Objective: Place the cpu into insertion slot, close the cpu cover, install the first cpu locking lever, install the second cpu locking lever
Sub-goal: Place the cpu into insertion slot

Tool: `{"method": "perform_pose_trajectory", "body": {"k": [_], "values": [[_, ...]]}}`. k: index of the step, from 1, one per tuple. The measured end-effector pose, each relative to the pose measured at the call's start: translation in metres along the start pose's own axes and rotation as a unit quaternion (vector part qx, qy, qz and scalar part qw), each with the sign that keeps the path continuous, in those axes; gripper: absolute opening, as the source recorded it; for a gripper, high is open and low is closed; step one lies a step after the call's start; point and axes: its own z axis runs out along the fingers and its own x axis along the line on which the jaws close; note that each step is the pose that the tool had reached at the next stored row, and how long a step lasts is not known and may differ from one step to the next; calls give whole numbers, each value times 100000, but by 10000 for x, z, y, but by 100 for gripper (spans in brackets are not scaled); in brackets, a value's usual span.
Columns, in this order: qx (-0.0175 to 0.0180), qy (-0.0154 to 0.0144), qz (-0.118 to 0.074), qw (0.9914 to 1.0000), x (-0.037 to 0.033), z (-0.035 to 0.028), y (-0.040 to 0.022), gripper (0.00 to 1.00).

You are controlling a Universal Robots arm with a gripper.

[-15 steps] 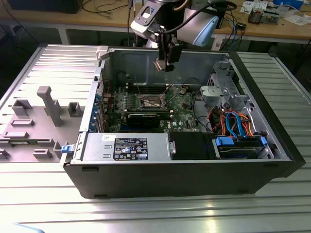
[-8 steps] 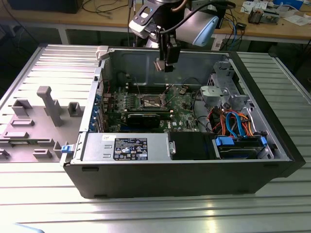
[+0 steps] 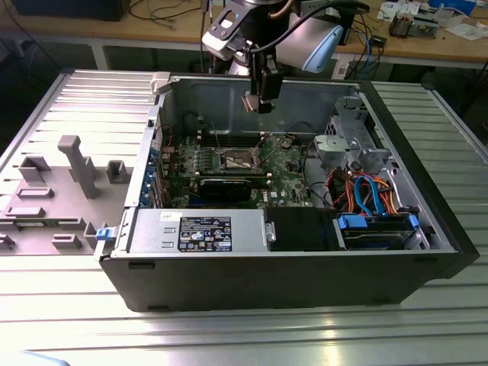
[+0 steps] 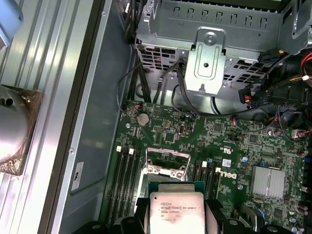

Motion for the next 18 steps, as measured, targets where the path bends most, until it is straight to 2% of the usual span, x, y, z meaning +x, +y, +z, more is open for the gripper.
{"method": "perform_pose_trajectory", "body": {"k": [4, 12, 18], "values": [[0, -2, 43, 100000, 0, 0, 0, 54], [-24, -119, 1402, 99990, 0, 1, 0, 54], [-28, -121, 1451, 99989, 0, 1, 0, 54]]}}
